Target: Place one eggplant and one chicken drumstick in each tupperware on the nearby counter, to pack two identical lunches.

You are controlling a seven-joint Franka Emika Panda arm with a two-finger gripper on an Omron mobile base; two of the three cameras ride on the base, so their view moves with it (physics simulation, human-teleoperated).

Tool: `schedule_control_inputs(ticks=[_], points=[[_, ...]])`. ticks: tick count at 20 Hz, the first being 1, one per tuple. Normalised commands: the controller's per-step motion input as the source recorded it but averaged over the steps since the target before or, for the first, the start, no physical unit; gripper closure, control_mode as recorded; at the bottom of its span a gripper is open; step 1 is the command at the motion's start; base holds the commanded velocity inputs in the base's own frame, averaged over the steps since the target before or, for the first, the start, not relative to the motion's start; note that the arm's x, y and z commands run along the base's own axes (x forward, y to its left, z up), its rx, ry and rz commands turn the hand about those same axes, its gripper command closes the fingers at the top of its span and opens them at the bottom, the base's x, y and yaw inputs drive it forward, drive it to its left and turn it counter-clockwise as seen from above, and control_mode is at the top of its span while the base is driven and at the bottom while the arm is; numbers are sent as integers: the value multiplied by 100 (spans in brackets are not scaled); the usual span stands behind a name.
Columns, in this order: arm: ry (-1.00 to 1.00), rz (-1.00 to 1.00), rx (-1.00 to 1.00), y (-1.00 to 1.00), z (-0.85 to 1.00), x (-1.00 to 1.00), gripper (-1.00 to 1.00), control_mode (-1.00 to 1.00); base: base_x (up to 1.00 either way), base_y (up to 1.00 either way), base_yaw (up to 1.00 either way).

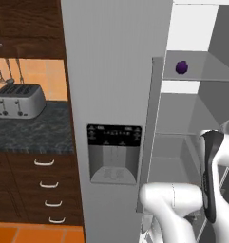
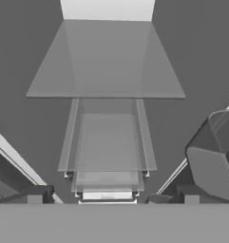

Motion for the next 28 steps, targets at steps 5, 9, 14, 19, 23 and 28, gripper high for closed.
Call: schedule_control_inputs(ticks=[5, 9, 14, 19, 23, 28], points=[[-7, 0, -3, 28, 53, 4, -100, -100, 5, 0, 0], [-24, 0, -2, 2, 100, -17, -100, -100, 0, 0, 0], [-25, 0, -5, 7, 100, -1, -100, -100, 0, 0, 0], [-1, 0, -8, 6, 100, 12, -100, -100, 0, 0, 0], [0, 7, 1, -15, 83, 66, -100, -100, 0, 0, 0], [3, 22, 7, -10, 13, 61, -100, -100, 0, 0, 0]])
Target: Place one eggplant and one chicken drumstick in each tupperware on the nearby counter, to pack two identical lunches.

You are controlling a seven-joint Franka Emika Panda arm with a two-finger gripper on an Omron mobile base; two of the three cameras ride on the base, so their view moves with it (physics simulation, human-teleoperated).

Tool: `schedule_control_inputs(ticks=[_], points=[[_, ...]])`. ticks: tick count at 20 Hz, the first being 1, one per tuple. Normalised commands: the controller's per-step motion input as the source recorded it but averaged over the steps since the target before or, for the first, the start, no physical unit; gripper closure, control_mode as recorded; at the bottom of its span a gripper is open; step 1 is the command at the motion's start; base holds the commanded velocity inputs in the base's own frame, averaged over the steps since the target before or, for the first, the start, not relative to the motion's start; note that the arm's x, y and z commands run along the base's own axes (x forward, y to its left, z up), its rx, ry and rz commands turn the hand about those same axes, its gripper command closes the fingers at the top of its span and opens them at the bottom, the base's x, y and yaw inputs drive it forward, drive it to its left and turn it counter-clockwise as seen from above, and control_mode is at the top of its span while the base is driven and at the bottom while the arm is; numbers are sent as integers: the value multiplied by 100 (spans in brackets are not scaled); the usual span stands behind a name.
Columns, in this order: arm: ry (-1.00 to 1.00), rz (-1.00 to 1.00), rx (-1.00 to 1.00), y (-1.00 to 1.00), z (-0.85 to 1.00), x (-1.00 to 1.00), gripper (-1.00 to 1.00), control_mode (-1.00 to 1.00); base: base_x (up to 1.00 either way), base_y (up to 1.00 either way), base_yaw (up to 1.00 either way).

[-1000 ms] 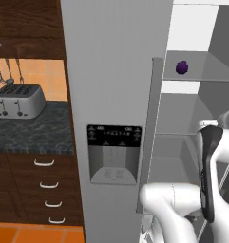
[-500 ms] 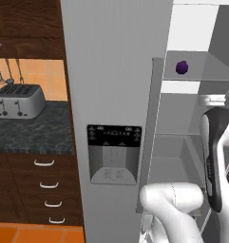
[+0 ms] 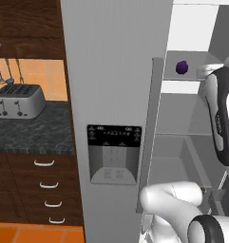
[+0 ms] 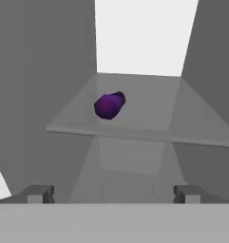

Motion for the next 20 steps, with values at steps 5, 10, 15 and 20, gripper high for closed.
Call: schedule_control_inputs(ticks=[5, 10, 15, 20], points=[[2, 1, 0, 0, -3, 43, -100, -100, 0, 0, 0], [26, -1, 14, 0, -1, 87, -100, -100, 0, 0, 0], [-4, -6, 10, -3, -18, 70, -100, -100, 0, 0, 0], [-5, -2, 0, 0, -29, 79, -100, -100, 0, 0, 0]])
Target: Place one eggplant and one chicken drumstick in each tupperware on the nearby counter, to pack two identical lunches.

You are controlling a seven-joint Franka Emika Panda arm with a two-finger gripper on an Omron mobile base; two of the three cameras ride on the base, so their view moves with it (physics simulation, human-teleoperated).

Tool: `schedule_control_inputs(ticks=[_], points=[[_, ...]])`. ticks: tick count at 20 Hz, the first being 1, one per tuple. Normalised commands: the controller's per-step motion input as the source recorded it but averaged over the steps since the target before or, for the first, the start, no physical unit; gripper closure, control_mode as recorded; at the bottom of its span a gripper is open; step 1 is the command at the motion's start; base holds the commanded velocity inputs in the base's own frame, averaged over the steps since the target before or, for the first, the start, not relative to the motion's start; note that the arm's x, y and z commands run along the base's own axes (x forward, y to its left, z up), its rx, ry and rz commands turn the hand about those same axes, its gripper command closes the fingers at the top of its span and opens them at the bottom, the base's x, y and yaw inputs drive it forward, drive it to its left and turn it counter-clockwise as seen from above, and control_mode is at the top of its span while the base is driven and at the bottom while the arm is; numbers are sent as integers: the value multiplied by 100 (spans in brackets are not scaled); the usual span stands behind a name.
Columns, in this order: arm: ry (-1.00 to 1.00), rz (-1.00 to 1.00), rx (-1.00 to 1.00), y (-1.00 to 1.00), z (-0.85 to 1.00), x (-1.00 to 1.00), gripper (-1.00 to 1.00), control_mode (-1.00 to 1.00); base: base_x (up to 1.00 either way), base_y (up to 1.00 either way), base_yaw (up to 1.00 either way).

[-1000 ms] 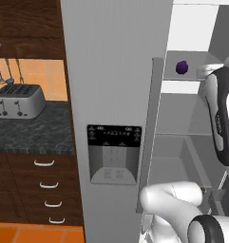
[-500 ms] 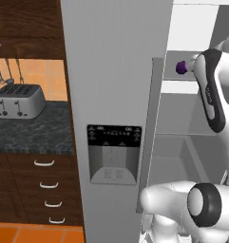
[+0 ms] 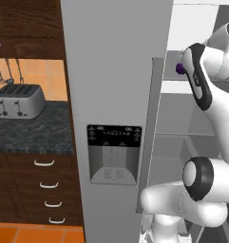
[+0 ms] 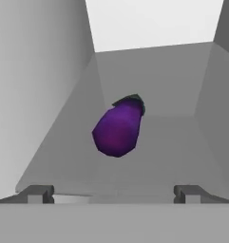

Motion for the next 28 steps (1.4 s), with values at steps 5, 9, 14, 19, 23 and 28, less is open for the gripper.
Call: schedule_control_inputs(ticks=[5, 9, 14, 19, 23, 28], points=[[1, -2, 2, -19, -18, 95, -100, -100, 0, 0, 0], [13, -4, 2, -23, -8, 83, -100, -100, 0, 0, 0], [18, -4, 0, -1, -9, 42, -100, -100, 0, 0, 0], [3, 0, 0, 0, -27, 6, 100, -100, 0, 0, 0], [-1, 0, 0, 0, -8, 6, 100, -100, 0, 0, 0], [-43, 0, 10, -16, -2, -90, 100, -100, 0, 0, 0]])
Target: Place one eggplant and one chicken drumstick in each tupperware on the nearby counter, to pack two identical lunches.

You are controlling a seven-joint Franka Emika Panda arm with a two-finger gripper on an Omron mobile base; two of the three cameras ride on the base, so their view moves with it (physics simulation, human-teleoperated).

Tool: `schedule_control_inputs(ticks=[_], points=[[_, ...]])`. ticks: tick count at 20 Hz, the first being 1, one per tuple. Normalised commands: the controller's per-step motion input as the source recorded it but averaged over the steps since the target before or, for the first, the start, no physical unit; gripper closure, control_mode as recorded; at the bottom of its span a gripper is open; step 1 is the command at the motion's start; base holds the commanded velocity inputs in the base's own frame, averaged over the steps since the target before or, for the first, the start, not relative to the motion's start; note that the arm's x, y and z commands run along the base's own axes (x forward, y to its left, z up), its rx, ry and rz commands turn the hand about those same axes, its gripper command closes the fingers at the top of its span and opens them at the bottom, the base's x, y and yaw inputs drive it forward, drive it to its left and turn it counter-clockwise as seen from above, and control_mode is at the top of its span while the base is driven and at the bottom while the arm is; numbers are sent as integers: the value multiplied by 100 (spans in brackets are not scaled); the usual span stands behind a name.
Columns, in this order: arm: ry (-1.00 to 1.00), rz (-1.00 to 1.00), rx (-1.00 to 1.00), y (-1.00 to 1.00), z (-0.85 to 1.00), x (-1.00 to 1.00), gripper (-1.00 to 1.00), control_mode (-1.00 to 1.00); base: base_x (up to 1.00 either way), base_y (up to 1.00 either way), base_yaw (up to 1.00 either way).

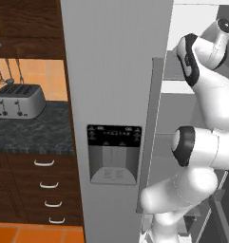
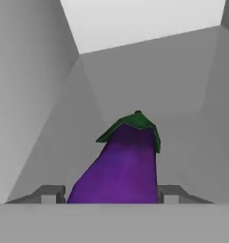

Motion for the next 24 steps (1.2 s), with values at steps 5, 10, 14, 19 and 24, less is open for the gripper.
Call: schedule_control_inputs(ticks=[5, 10, 14, 19, 24], points=[[-40, 0, 13, -14, 0, -100, 100, -100, 0, 0, 0], [0, 0, 1, -1, 0, -100, 100, -100, 0, 0, 0], [5, 0, -1, 0, -5, -100, 100, -100, 0, 0, 0], [49, 2, -25, 20, -97, -91, 100, -100, 0, 0, 0], [24, 7, -21, 31, -60, -45, 100, 100, -40, 38, 9]])
